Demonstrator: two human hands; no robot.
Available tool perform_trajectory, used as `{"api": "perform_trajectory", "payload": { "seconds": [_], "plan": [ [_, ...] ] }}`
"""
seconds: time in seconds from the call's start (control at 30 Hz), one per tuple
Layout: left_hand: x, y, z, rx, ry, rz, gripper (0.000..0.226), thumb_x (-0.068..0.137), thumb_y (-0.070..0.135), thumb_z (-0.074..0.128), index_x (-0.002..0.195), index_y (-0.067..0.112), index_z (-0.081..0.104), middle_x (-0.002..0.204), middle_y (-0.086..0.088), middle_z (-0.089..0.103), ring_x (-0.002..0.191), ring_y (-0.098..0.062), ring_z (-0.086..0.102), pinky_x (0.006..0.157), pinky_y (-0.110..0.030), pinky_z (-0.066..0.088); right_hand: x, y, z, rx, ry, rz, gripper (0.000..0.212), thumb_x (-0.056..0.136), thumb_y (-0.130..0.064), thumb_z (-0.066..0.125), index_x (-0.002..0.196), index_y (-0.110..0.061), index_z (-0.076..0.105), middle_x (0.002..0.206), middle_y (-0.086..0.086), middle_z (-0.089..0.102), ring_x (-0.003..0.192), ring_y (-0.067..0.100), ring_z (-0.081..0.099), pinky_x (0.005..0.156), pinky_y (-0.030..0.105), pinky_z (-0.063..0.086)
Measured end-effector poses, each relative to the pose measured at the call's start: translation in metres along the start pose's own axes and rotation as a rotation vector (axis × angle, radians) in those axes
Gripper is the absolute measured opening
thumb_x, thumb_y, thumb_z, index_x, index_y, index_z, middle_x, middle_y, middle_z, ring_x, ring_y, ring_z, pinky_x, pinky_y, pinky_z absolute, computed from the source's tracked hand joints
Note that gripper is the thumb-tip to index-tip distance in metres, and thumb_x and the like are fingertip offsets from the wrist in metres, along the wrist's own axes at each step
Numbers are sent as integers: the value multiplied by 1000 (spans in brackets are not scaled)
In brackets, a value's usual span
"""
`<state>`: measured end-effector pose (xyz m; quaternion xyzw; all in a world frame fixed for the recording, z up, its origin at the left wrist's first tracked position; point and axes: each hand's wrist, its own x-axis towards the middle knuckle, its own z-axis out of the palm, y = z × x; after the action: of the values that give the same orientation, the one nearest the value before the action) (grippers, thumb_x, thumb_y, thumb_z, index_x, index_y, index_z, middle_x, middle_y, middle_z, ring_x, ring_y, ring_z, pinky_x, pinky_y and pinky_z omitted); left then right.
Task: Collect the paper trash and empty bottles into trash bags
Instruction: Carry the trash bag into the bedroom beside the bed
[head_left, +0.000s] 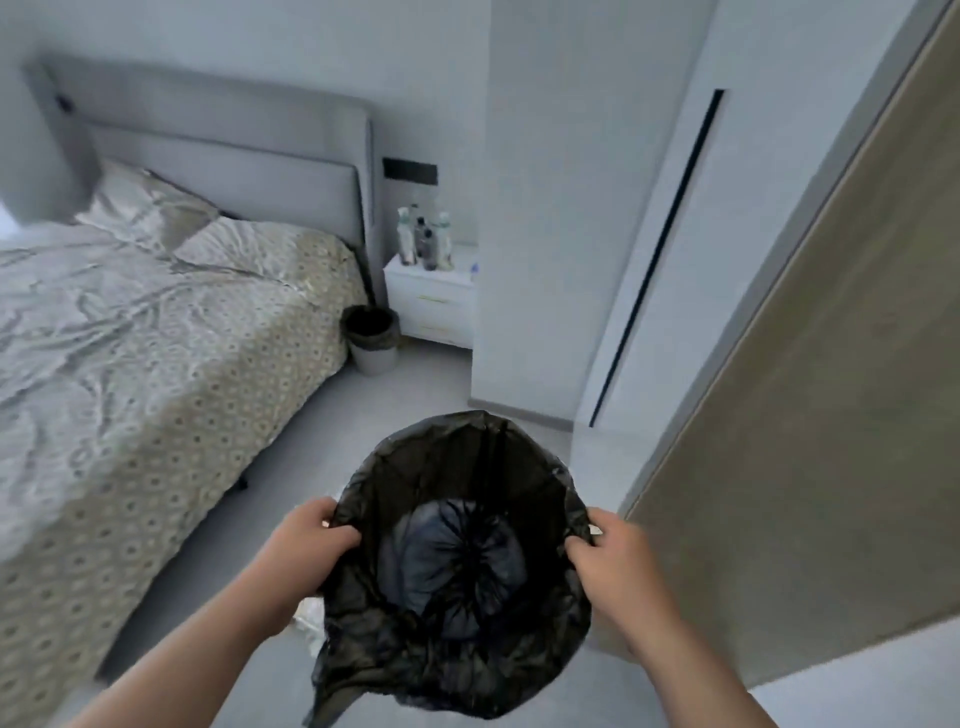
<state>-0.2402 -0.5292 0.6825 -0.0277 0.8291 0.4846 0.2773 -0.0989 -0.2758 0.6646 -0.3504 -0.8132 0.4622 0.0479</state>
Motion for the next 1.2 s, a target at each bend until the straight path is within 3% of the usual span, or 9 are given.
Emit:
{"api": "perform_trajectory", "payload": {
  "seconds": [0.07, 0.23, 0.33, 0.43, 0.6, 0.77, 0.9, 1.0, 1.2],
  "plan": [
    [3, -6, -46, -50, 56, 3, 15, 80, 4, 58, 93, 7, 62, 90, -25, 68, 80, -38, 68, 66, -44, 57, 6, -42, 27, -33, -53, -75, 11, 79, -12, 52, 72, -10, 61, 62, 6, 66, 57, 21, 56, 52, 27, 36],
    [18, -16, -131, -111, 153, 26, 13, 83, -1, 56, 95, 3, 61, 79, -21, 67, 66, -29, 66, 55, -34, 54, 21, -115, 91, -28, -131, -168, 13, 77, -11, 51, 67, -10, 58, 53, 2, 55, 48, 16, 48, 49, 27, 37],
    [26, -17, -162, -131, 213, 37, 10, 83, -3, 55, 88, 1, 63, 69, -16, 66, 62, -26, 65, 59, -33, 54, 34, -138, 120, -5, -158, -176, 12, 76, -13, 51, 71, -8, 60, 57, 11, 61, 50, 18, 51, 50, 29, 40],
    [40, -17, -178, -183, 226, 16, 11, 83, -3, 54, 87, 2, 63, 74, -19, 66, 69, -30, 65, 70, -40, 54, 52, -155, 141, 4, -191, -172, 14, 76, -13, 51, 75, -9, 64, 66, 20, 65, 51, 19, 53, 50, 30, 41],
    [89, -8, -192, -207, 252, -23, 13, 84, 0, 54, 91, 5, 63, 80, -19, 66, 71, -29, 65, 65, -34, 51, 110, -172, 174, 9, -229, -165, 11, 76, -12, 52, 73, -4, 58, 53, 11, 53, 49, 18, 46, 50, 32, 36],
    [153, 16, -206, -205, 320, -75, 16, 82, 4, 56, 96, 0, 62, 87, -29, 66, 72, -32, 65, 65, -37, 51, 190, -195, 207, 19, -293, -166, 16, 70, -20, 51, 74, -8, 60, 68, 25, 61, 51, 20, 49, 51, 35, 36],
    [201, 39, -222, -218, 408, -94, 18, 80, 3, 57, 94, -7, 58, 75, -19, 59, 68, -27, 59, 64, -35, 45, 246, -230, 227, 2, -329, -205, 13, 74, -16, 53, 77, -8, 62, 71, 25, 64, 52, 24, 53, 52, 36, 39],
    [224, 54, -232, -235, 464, -117, 7, 85, 2, 54, 89, -1, 58, 75, -16, 58, 63, -25, 56, 59, -29, 44, 277, -254, 242, -30, -324, -254, 17, 74, -18, 52, 81, -8, 63, 71, 21, 67, 61, 35, 62, 52, 41, 47],
    [262, 75, -267, -220, 545, -137, 13, 82, 7, 58, 94, 1, 59, 81, -21, 60, 68, -26, 59, 60, -32, 48, 318, -298, 268, 18, -363, -276, 15, 76, -14, 55, 84, -5, 65, 75, 22, 69, 74, 41, 66, 60, 54, 54]
  ]
}}
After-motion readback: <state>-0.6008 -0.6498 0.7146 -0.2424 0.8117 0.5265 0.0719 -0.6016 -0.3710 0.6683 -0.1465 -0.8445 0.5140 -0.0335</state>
